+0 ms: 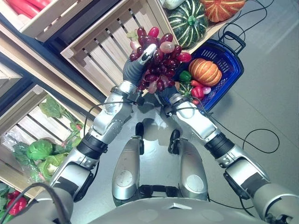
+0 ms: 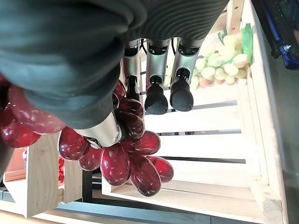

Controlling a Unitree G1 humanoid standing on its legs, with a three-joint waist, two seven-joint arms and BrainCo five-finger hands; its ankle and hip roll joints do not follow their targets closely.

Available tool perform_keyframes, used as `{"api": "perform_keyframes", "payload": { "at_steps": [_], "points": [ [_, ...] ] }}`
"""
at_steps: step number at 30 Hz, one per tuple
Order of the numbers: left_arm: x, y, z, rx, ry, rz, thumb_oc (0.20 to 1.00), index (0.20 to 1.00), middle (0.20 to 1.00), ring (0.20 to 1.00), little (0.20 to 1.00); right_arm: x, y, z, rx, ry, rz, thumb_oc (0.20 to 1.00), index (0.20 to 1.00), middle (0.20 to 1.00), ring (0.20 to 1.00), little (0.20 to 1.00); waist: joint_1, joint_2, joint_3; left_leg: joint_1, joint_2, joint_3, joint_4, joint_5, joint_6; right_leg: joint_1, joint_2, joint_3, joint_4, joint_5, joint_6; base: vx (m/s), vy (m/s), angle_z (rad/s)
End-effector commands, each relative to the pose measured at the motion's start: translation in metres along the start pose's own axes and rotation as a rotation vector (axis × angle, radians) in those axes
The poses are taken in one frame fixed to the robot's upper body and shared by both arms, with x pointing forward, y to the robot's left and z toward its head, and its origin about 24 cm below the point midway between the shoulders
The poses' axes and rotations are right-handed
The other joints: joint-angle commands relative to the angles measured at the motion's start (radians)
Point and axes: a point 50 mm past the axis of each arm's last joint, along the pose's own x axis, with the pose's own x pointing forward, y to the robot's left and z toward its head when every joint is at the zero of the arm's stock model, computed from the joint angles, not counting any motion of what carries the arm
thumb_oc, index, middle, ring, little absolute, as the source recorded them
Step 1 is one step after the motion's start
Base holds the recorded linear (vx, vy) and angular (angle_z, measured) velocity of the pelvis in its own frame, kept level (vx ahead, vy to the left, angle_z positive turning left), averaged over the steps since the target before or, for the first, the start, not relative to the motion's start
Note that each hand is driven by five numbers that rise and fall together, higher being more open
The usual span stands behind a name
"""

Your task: Pick up fruits and vegetables into the basket

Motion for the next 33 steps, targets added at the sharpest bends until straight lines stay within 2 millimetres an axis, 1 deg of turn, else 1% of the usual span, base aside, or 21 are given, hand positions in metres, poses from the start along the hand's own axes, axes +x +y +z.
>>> {"api": "perform_keyframes", "payload": {
  "at_steps": [1, 2, 3, 4, 9, 13, 16, 18, 20, 23, 26, 28, 30, 33],
  "points": [
    [-0.008, -0.021, 0.020, -0.068, -0.139, -0.079, 0.200, 0.200, 0.200, 0.200, 0.200, 0.002, -0.008, 0.048, 0.083, -0.259, -0.017, 0.200, 0.200, 0.200, 0.200, 0.200, -0.012, -0.010, -0.048, 0.017, -0.074, 0.055, 0.078, -0.142, 0.076, 0.037, 0.024, 0.017, -0.071, 0.061, 0.027, -0.02, -0.025, 0.06],
    [-0.008, -0.021, 0.019, -0.066, -0.123, -0.088, 0.200, 0.200, 0.200, 0.200, 0.200, 0.001, -0.010, 0.048, 0.081, -0.260, -0.019, 0.200, 0.200, 0.200, 0.200, 0.200, -0.013, -0.010, -0.048, 0.016, -0.073, 0.055, 0.078, -0.141, 0.076, 0.035, 0.025, 0.017, -0.071, 0.061, 0.027, -0.02, -0.021, 0.05],
    [-0.007, -0.021, 0.017, -0.063, -0.112, -0.097, 0.278, 0.278, 0.278, 0.278, 0.278, 0.001, -0.012, 0.047, 0.078, -0.262, -0.021, 0.200, 0.200, 0.200, 0.200, 0.200, -0.015, -0.010, -0.047, 0.014, -0.073, 0.056, 0.079, -0.140, 0.076, 0.033, 0.025, 0.017, -0.070, 0.061, 0.026, 0.00, 0.000, 0.00],
    [-0.007, -0.021, 0.016, -0.048, -0.105, -0.098, 1.000, 1.000, 1.000, 1.000, 1.000, 0.001, -0.014, 0.046, 0.075, -0.263, -0.024, 0.200, 0.200, 0.200, 0.200, 0.200, -0.017, -0.010, -0.047, 0.014, -0.071, 0.057, 0.078, -0.140, 0.075, 0.032, 0.027, 0.017, -0.069, 0.060, 0.025, 0.00, 0.000, 0.00],
    [-0.010, -0.024, 0.021, 0.007, -0.124, -0.196, 1.000, 1.000, 1.000, 1.000, 1.000, -0.003, -0.027, 0.040, 0.062, -0.260, -0.062, 0.200, 0.200, 0.200, 0.200, 0.200, -0.026, -0.005, -0.043, 0.014, -0.067, 0.061, 0.076, -0.136, 0.073, 0.029, 0.033, 0.020, -0.068, 0.060, 0.021, 0.00, 0.000, 0.00],
    [-0.012, -0.021, 0.035, 0.106, -0.197, -0.203, 1.000, 1.000, 1.000, 1.000, 1.000, -0.009, -0.041, 0.037, 0.042, -0.266, -0.098, 0.200, 0.200, 0.200, 0.200, 0.200, -0.032, -0.002, -0.041, 0.012, -0.063, 0.067, 0.077, -0.136, 0.072, 0.025, 0.036, 0.019, -0.064, 0.056, 0.018, 0.00, -0.005, -0.01],
    [-0.018, -0.013, 0.051, 0.241, -0.286, -0.161, 1.000, 1.000, 1.000, 1.000, 1.000, -0.017, -0.055, 0.035, 0.029, -0.273, -0.127, 0.200, 0.200, 0.200, 0.200, 0.200, -0.034, -0.001, -0.037, 0.006, -0.060, 0.070, 0.087, -0.143, 0.069, 0.017, 0.038, 0.020, -0.051, 0.045, 0.016, 0.00, 0.000, 0.00],
    [-0.023, -0.006, 0.059, 0.282, -0.321, -0.125, 1.000, 1.000, 1.000, 1.000, 1.000, -0.023, -0.064, 0.034, 0.032, -0.278, -0.153, 0.200, 0.200, 0.200, 0.200, 0.200, -0.033, -0.001, -0.037, -0.002, -0.059, 0.069, 0.086, -0.137, 0.068, 0.010, 0.041, 0.018, -0.051, 0.047, 0.014, -0.01, -0.043, -0.01],
    [-0.028, 0.003, 0.065, 0.288, -0.346, -0.082, 1.000, 1.000, 1.000, 1.000, 1.000, -0.029, -0.074, 0.031, 0.035, -0.281, -0.188, 0.200, 0.200, 0.200, 0.200, 0.200, -0.032, -0.001, -0.037, -0.007, -0.056, 0.070, 0.089, -0.137, 0.066, 0.005, 0.042, 0.015, -0.046, 0.045, 0.012, 0.01, -0.053, 0.01],
    [-0.037, 0.013, 0.068, 0.294, -0.356, -0.050, 1.000, 1.000, 1.000, 1.000, 1.000, -0.038, -0.087, 0.027, 0.029, -0.279, -0.244, 0.200, 0.200, 0.200, 0.200, 0.200, -0.031, -0.002, -0.036, -0.017, -0.051, 0.076, 0.100, -0.144, 0.065, -0.007, 0.043, 0.012, -0.031, 0.037, 0.011, 0.01, -0.047, 0.02],
    [-0.045, 0.019, 0.065, 0.257, -0.327, -0.055, 1.000, 1.000, 1.000, 1.000, 1.000, -0.049, -0.101, 0.021, 0.041, -0.279, -0.300, 0.200, 0.200, 0.200, 0.200, 0.200, -0.031, -0.002, -0.036, -0.036, -0.046, 0.080, 0.111, -0.147, 0.065, -0.026, 0.043, 0.008, -0.018, 0.034, 0.009, -0.01, -0.043, 0.01],
    [-0.049, 0.021, 0.059, 0.228, -0.283, -0.066, 1.000, 1.000, 1.000, 1.000, 1.000, -0.054, -0.109, 0.019, 0.043, -0.278, -0.335, 0.200, 0.200, 0.200, 0.200, 0.200, -0.032, -0.002, -0.036, -0.053, -0.044, 0.083, 0.120, -0.149, 0.066, -0.043, 0.043, 0.005, -0.006, 0.033, 0.008, -0.01, -0.039, 0.04],
    [-0.052, 0.023, 0.052, 0.215, -0.235, -0.070, 1.000, 1.000, 1.000, 1.000, 1.000, -0.058, -0.117, 0.017, 0.044, -0.274, -0.364, 0.200, 0.200, 0.200, 0.200, 0.200, -0.032, -0.002, -0.036, -0.065, -0.042, 0.085, 0.127, -0.150, 0.067, -0.058, 0.043, 0.003, 0.004, 0.032, 0.007, 0.00, -0.035, 0.02],
    [-0.057, 0.026, 0.035, 0.173, -0.118, -0.077, 1.000, 1.000, 1.000, 1.000, 1.000, -0.064, -0.129, 0.014, 0.041, -0.263, -0.402, 0.200, 0.200, 0.200, 0.200, 0.200, -0.032, -0.001, -0.036, -0.090, -0.039, 0.087, 0.138, -0.150, 0.071, -0.083, 0.044, 0.001, 0.018, 0.032, 0.006, 0.00, -0.038, 0.00]
  ]
}}
